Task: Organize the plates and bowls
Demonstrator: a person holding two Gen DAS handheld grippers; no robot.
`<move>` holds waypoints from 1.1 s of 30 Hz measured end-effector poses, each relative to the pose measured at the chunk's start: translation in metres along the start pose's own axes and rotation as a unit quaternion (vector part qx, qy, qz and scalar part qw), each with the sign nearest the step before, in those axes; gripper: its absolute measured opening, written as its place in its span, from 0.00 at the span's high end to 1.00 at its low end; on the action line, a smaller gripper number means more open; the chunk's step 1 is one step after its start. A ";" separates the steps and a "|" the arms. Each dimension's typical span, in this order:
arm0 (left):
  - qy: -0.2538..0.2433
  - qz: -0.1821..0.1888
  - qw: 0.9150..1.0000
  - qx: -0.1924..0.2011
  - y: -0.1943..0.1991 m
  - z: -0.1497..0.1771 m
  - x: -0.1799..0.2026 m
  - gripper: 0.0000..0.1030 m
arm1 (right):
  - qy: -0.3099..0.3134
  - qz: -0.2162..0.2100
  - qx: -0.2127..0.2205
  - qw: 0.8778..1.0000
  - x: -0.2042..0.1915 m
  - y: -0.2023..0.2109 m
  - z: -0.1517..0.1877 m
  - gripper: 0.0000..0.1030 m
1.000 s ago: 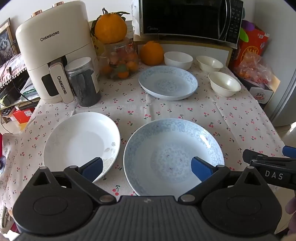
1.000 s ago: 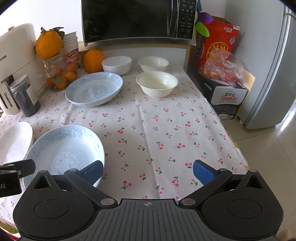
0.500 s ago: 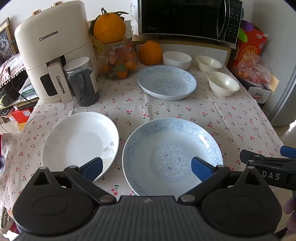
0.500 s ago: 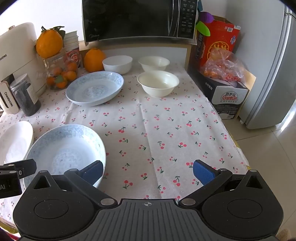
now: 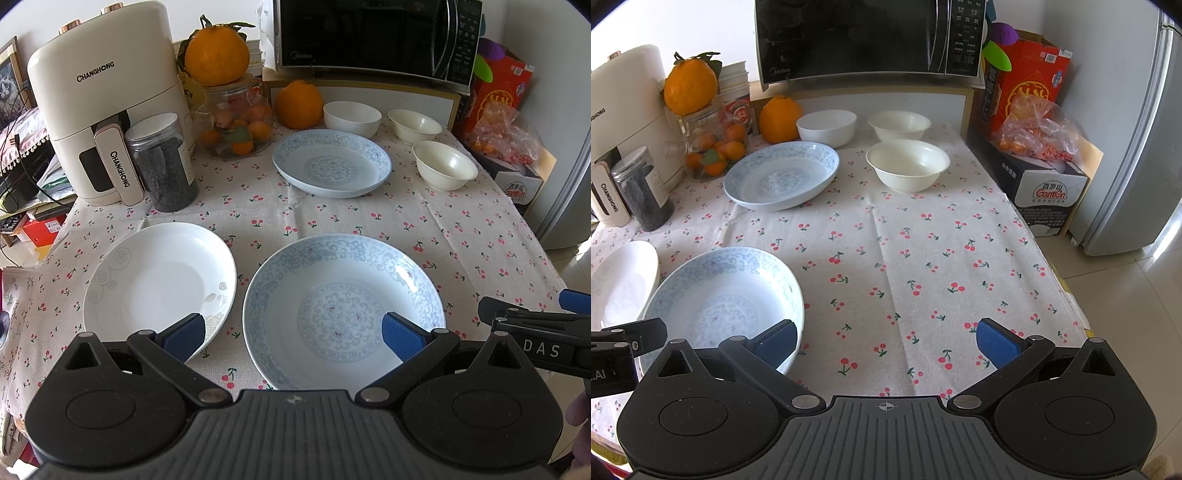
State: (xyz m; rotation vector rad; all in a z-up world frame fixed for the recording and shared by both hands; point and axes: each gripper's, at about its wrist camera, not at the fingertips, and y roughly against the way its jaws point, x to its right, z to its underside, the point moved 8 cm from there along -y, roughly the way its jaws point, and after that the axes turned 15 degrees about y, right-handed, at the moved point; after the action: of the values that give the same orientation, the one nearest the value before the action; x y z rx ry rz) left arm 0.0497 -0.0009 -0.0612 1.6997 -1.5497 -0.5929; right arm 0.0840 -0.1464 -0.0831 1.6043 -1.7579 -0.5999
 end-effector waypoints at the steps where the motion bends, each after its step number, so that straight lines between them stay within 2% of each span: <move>1: 0.000 0.000 1.000 0.000 0.000 0.000 0.000 0.01 | 0.000 0.000 0.000 1.000 0.001 0.000 0.000 0.00; 33: -0.001 0.000 1.000 -0.001 -0.001 0.001 0.001 0.01 | -0.002 -0.003 -0.003 1.000 -0.001 -0.001 0.002 0.00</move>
State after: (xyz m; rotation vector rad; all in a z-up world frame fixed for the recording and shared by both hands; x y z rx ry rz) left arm 0.0492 -0.0024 -0.0625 1.6989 -1.5497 -0.5967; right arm 0.0832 -0.1457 -0.0849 1.6070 -1.7531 -0.6105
